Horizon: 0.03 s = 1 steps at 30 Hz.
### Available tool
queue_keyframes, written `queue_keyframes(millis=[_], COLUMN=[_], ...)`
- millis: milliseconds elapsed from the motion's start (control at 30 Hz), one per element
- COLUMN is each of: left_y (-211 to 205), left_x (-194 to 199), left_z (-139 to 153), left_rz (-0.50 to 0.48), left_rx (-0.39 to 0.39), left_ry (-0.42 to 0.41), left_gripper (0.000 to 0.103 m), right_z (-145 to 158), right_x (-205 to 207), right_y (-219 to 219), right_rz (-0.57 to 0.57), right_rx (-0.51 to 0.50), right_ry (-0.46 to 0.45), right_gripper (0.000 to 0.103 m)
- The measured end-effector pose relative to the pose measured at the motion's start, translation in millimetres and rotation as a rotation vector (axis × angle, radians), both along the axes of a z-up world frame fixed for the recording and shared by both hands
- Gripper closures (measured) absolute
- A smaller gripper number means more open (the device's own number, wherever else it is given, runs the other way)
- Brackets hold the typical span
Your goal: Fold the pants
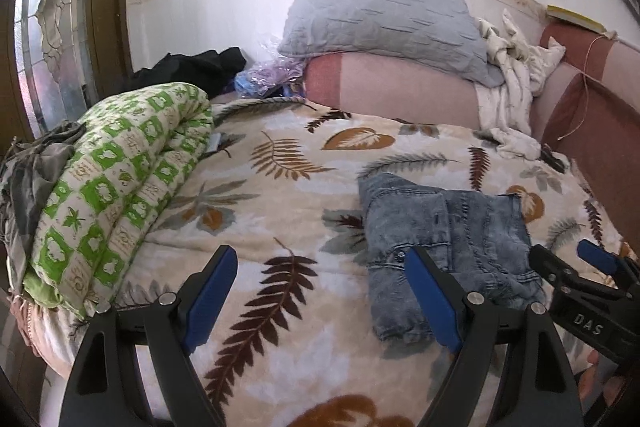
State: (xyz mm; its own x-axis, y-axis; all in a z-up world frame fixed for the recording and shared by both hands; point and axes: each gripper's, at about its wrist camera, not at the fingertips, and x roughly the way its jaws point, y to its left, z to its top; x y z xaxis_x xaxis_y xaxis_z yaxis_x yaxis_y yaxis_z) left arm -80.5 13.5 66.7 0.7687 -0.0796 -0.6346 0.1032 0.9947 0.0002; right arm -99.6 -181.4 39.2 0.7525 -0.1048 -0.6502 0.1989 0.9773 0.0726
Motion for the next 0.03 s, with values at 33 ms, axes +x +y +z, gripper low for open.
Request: queue_keyframes(millis=[33], left_y=[-0.6], left_x=[2.6], left_z=[-2.3], left_rz=[0.005], left_rx=[0.013], left_ry=[0.015], left_gripper=[0.016], right_z=[-0.5], right_x=[0.1], right_y=[-0.3], right_rz=[0.000], right_rx=[0.001], right_ry=[0.001], right_gripper=[0.013])
